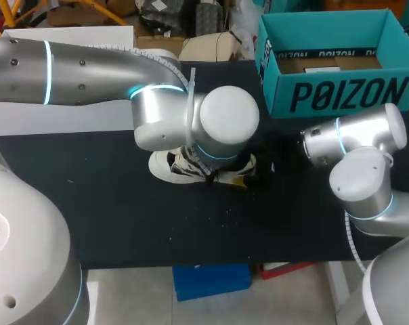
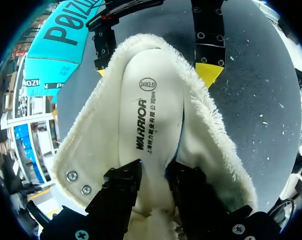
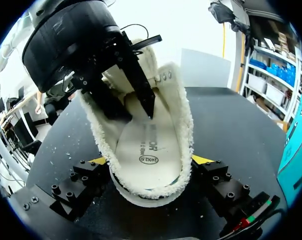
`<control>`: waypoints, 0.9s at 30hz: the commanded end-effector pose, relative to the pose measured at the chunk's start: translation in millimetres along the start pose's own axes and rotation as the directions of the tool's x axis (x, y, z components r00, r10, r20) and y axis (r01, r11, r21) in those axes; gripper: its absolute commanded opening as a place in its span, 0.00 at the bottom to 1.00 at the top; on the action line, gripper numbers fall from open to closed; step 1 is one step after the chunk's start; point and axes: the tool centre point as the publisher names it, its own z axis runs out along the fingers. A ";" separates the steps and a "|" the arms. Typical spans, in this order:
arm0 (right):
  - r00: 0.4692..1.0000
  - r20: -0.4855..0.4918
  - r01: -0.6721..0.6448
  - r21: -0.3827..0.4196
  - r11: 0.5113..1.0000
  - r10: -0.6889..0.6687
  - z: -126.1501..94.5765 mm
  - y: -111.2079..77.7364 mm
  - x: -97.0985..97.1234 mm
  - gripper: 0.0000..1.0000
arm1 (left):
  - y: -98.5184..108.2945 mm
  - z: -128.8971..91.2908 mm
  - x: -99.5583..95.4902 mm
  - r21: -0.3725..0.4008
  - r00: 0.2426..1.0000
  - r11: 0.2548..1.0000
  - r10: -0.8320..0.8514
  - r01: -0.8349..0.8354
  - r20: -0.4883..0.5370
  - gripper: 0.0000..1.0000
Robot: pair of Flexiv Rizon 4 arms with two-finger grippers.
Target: Take the shoe out of the shoebox, open the shoe tongue, remove and reinsert the insole, then place the shoe into the shoebox
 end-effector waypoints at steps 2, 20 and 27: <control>1.000 -0.001 -0.002 0.000 1.000 0.002 0.5 -0.3 -1.0 0.00 | 3.3 26.0 2.4 0.024 0.994 1.000 -0.016 0.013 0.104 0.31; 1.000 -0.001 -0.002 0.000 1.000 0.002 0.5 -0.3 -1.0 0.00 | 7.4 32.6 -4.9 0.062 0.997 0.998 -0.016 0.011 0.076 0.35; 1.000 -0.001 -0.002 0.000 1.000 0.002 0.5 -0.3 -1.0 0.00 | 5.1 35.8 -6.7 0.037 0.993 0.999 -0.001 -0.004 0.114 0.35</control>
